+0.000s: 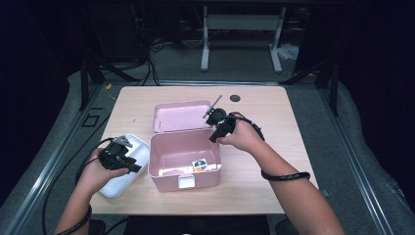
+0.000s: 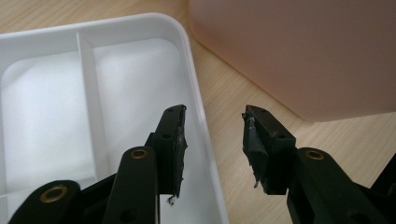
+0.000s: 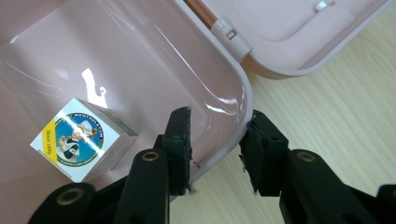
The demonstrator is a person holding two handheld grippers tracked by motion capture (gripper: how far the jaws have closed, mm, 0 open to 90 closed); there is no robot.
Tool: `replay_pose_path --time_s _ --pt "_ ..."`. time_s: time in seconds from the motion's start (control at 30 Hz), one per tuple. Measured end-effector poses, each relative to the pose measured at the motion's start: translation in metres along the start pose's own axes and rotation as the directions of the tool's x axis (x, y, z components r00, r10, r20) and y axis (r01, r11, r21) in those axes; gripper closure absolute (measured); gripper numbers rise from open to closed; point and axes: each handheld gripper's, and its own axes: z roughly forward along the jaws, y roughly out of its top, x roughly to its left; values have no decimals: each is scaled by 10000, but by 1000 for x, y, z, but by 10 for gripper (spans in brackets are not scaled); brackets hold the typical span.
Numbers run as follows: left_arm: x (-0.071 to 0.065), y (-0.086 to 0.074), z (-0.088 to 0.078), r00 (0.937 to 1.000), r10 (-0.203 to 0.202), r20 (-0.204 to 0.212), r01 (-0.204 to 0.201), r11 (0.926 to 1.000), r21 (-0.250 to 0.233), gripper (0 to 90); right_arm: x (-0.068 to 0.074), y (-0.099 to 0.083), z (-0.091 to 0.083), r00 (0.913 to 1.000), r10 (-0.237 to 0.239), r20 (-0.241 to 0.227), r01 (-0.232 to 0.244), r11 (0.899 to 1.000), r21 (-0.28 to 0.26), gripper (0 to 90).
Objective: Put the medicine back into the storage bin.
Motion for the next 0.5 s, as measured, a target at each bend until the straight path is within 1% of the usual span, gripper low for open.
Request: replay_pose_path --time_s 0.03,0.1,0.13,0.27,0.4,0.43,0.5 --pt "0 0 0 10000 2 -86 -1 10000 14 587 0 -3 -1 10000 65 24 -65 10000 3 641" --pt "2 -1 -1 10000 37 -78 -37 10000 35 587 -1 -6 -3 9999 101 4 -101 9999 23 643" --pt "2 -1 -2 10000 -27 -87 28 10000 22 586 -1 -7 -4 9999 120 3 -120 9999 18 644" --pt "4 -3 -5 9999 -51 -152 51 10000 -26 586 0 -15 -8 9996 269 83 -269 9996 58 644" --pt "8 -5 -5 9997 -206 -162 206 9998 13 586 0 -23 -11 9990 434 99 -434 9991 13 639" --pt "9 -6 -5 9995 -211 -236 212 9998 17 587 1 -27 -13 9986 514 87 -514 9987 -52 635" --pt "11 -7 -6 9993 -303 -213 303 9995 -8 586 0 -29 -14 9989 472 67 -471 9988 -96 633"
